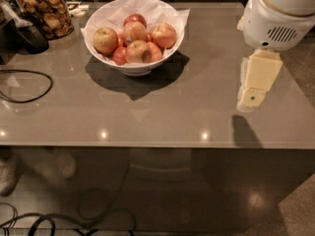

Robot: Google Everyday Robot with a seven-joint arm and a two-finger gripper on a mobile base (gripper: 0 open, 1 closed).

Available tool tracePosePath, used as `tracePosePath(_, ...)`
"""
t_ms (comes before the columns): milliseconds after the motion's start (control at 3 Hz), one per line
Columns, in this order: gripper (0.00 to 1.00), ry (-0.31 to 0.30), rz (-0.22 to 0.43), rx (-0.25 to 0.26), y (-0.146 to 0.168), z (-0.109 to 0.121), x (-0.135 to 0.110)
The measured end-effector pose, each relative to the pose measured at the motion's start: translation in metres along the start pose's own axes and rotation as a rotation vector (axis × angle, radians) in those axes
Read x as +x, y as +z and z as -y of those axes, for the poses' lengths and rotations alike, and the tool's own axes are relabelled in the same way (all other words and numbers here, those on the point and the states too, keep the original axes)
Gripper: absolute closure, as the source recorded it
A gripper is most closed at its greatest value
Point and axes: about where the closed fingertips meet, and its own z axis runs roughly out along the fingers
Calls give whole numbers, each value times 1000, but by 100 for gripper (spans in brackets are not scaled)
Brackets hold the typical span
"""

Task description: Pick apple from white bowl

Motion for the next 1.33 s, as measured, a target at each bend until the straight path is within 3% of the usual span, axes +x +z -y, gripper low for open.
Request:
tracePosePath(333, 0, 13, 23, 8, 1, 2, -5)
tracePosePath(1000, 0, 125, 195, -71, 5, 45, -53)
tracePosePath(1333, 15, 142, 235, -109, 8, 71, -80)
